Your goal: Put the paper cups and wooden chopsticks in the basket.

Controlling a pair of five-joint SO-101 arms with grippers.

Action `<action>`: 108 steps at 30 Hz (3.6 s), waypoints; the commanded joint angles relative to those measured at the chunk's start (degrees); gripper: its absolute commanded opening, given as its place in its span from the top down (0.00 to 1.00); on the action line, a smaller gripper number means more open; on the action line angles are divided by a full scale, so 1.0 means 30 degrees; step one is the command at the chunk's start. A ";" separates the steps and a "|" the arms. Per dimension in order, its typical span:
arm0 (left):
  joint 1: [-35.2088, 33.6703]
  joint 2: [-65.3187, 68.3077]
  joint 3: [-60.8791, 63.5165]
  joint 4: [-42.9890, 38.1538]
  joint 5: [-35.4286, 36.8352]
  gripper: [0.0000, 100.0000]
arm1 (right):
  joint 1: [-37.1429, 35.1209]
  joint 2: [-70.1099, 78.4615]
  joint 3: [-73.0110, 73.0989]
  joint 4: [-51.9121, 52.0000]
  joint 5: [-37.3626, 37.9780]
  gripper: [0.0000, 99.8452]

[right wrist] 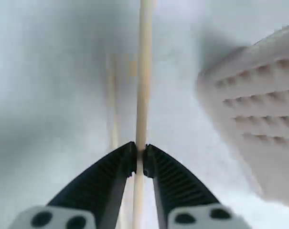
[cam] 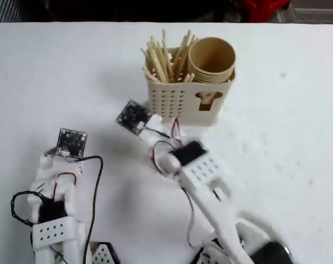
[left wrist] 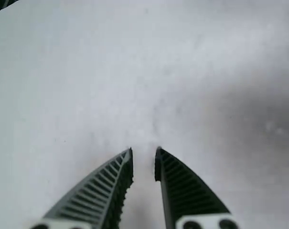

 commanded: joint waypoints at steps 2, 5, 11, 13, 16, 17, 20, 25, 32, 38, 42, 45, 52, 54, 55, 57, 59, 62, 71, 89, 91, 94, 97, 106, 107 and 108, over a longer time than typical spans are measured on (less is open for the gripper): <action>0.0249 -0.0161 -0.0088 -0.0352 0.0117 0.91 | 0.0015 -0.6256 -0.1670 -0.0278 -0.0381 0.98; 0.0249 -0.0161 -0.0088 -0.0352 0.0117 0.91 | 0.0864 -0.7956 -0.3722 -0.0923 -0.0527 0.98; 0.0249 -0.0161 -0.0088 -0.0352 0.0117 0.91 | 0.2886 -0.5641 -0.8615 -0.3736 -0.0557 0.98; 0.0249 -0.0161 -0.0088 -0.0352 0.0117 0.91 | 0.3150 -0.3912 -0.9963 -0.5436 -0.0557 0.98; 0.0249 -0.0161 -0.0088 -0.0352 0.0117 0.91 | 0.3267 -0.1070 -1.1956 -0.7692 -0.0557 0.98; 0.0249 -0.0161 -0.0088 -0.0352 0.0117 0.91 | 0.3267 -0.0103 -1.2601 -0.8044 -0.0557 0.98; 0.0249 -0.0161 -0.0088 -0.0352 0.0117 0.91 | 0.3267 0.2418 -1.4623 -0.8132 -0.0586 0.98; 0.0249 -0.0161 -0.0088 -0.0352 0.0117 0.91 | 0.4088 0.5143 -1.6733 -0.6755 -0.3663 0.98; 0.0249 -0.0161 -0.0088 -0.0352 0.0117 0.91 | 0.5641 0.5905 -1.7495 -0.5758 -0.4806 0.98; 0.0249 -0.0161 -0.0088 -0.0352 0.0117 0.91 | 0.5670 0.5963 -1.7495 -0.4440 -0.4894 0.92; 0.0249 -0.0161 -0.0088 -0.0352 0.0117 0.91 | 0.5582 0.5905 -1.7495 -0.3560 -0.4894 0.88; 0.0249 -0.0161 -0.0088 -0.0352 0.0117 0.91 | 0.5612 0.5875 -1.7582 -0.3179 -0.4864 0.88; 0.0249 -0.0161 -0.0088 -0.0352 0.0117 0.91 | 0.4938 0.4703 -1.7465 0.1304 -0.4718 0.88; 0.0249 -0.0161 -0.0088 -0.0352 0.0117 0.91 | 0.4293 0.3912 -1.7465 0.4117 -0.4689 0.88; 0.0249 -0.0161 -0.0088 -0.0352 0.0117 0.91 | 0.3824 0.3531 -1.7465 0.5582 -0.4689 0.88; 0.0249 -0.0161 -0.0088 -0.0352 0.0117 0.91 | 0.2711 0.2945 -1.7465 0.8396 -0.4689 0.88; 0.0249 -0.0161 -0.0088 -0.0352 0.0117 0.91 | 0.1333 0.2623 -1.7407 1.1033 -0.4454 0.88; 0.0249 -0.0161 -0.0088 -0.0352 0.0117 0.91 | -0.0571 0.2593 -1.5619 1.3143 -0.1846 0.88; 0.0249 -0.0161 -0.0088 -0.0352 0.0117 0.91 | -0.2359 0.2623 -0.1758 0.3267 -0.0381 0.88; 0.0249 -0.0161 -0.0088 -0.0352 0.0117 0.91 | -0.0425 0.7897 0.1114 -0.4205 0.1201 0.77; 0.0249 -0.0161 -0.0088 -0.0352 0.0117 0.91 | -0.0513 0.8396 0.1114 -0.4410 0.1201 0.77; 0.0249 -0.0161 -0.0088 -0.0352 0.0117 0.91 | -0.0542 0.9011 0.1114 -0.4440 0.1231 0.77; 0.0249 -0.0161 -0.0088 -0.0352 0.0117 0.91 | -0.0513 0.9099 0.1114 -0.4410 0.1231 0.83; 0.0249 -0.0161 -0.0088 -0.0352 0.0117 0.91 | -0.0425 0.6930 0.1231 -0.2945 0.0381 0.98; 0.0249 -0.0161 -0.0088 -0.0352 0.0117 0.91 | -0.0425 0.6051 0.1231 -0.2505 -0.0029 0.98; 0.0249 -0.0161 -0.0088 -0.0352 0.0117 0.91 | -0.0425 0.4996 0.1231 -0.2037 -0.0381 0.98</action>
